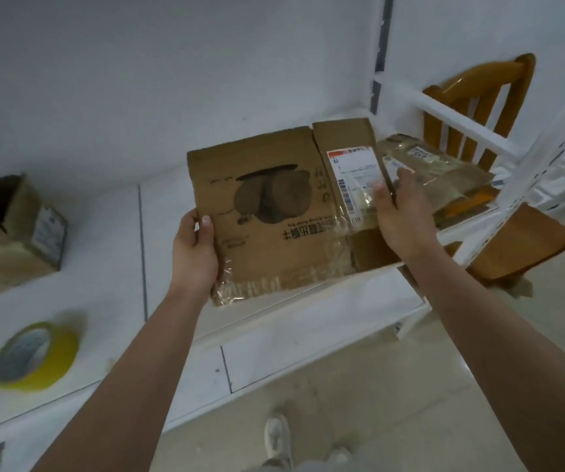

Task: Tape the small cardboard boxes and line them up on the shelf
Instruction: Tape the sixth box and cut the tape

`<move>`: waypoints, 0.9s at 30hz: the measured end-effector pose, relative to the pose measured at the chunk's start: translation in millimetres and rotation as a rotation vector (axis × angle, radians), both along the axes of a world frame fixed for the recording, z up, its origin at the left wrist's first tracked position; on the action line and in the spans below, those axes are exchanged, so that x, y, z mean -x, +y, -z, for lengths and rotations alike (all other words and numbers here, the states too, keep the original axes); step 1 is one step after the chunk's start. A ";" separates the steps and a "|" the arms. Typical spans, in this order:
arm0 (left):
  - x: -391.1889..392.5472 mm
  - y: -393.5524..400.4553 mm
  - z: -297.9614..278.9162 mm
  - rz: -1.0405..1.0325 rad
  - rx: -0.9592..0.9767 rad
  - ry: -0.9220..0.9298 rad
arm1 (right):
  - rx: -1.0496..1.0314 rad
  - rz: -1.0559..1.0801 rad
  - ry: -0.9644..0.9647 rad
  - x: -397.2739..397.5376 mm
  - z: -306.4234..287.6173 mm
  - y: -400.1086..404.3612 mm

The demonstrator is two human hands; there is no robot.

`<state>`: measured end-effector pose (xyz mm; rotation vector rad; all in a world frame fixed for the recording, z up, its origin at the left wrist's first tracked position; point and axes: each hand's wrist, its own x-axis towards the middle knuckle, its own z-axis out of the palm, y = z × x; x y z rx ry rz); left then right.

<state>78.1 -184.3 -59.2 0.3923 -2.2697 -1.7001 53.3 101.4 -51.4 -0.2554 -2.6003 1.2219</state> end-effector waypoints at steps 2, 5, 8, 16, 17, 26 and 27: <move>-17.1 -20.0 -2.7 -0.010 0.017 0.017 | 0.041 -0.010 -0.046 -6.4 1.1 -22.6; -41.9 -48.0 -5.7 -0.022 0.014 0.044 | -0.083 0.042 -0.065 -20.8 4.9 -55.6; -65.3 -77.9 -9.6 -0.024 -0.021 0.067 | -0.142 0.067 -0.021 -39.2 4.1 -89.5; -149.8 -229.2 -12.9 -0.025 -0.121 0.087 | -0.097 -0.010 0.068 -100.3 3.2 -242.0; -162.1 -256.0 -13.4 -0.010 -0.124 0.085 | -0.083 -0.020 0.080 -110.0 4.8 -266.8; -242.7 -442.6 -19.7 -0.123 -0.081 0.101 | 0.101 -0.184 0.198 -168.3 15.8 -460.6; -244.5 -457.5 -20.6 -0.134 -0.068 0.102 | 0.117 -0.213 0.201 -168.4 13.8 -475.4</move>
